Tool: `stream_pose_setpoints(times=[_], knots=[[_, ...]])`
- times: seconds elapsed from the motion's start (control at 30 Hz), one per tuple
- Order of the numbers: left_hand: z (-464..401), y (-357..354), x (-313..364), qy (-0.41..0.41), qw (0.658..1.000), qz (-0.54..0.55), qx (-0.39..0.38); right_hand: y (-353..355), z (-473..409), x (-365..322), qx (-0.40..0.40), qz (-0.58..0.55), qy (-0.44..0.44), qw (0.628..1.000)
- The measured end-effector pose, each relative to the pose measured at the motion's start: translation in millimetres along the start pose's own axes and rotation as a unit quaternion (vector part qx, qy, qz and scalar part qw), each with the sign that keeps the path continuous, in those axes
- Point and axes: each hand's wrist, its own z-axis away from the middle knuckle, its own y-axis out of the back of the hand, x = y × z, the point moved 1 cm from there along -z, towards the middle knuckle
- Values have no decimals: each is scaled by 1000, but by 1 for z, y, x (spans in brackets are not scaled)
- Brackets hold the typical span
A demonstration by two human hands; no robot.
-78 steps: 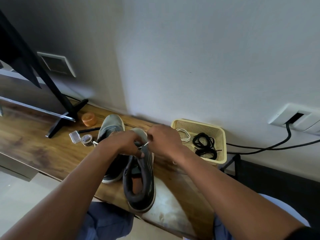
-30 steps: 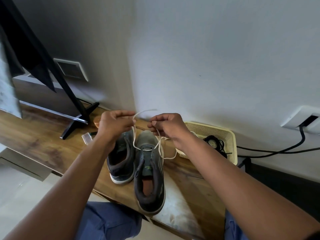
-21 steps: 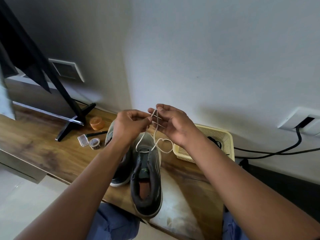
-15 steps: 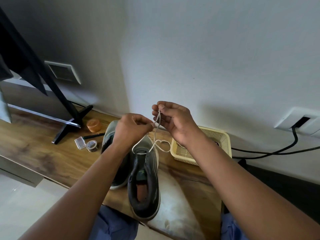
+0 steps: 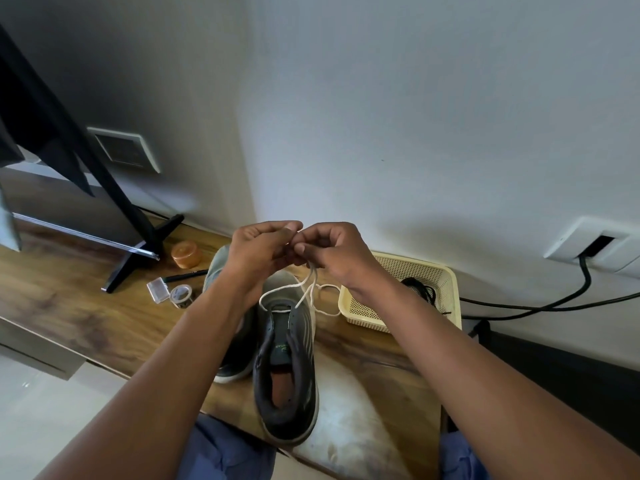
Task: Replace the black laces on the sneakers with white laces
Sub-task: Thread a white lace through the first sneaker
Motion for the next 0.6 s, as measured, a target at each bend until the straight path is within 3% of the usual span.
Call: stream_pose_setpoints(times=[0.23,0.33,0.43,0.6], knots=[[-4,1,-2,18,996,79,28,4,-1,-5,0,-34,-22,999],[-6,5,-3,-68,994,-8,86,11,-4,-9,27,-12,-29,999],[-5,5,-6,-132,980,-112,94,21,-6,-11,68,24,-10,997],[-3,-3,-9,-116,987,-97,63,15,-5,-9,93,27,-8,995]])
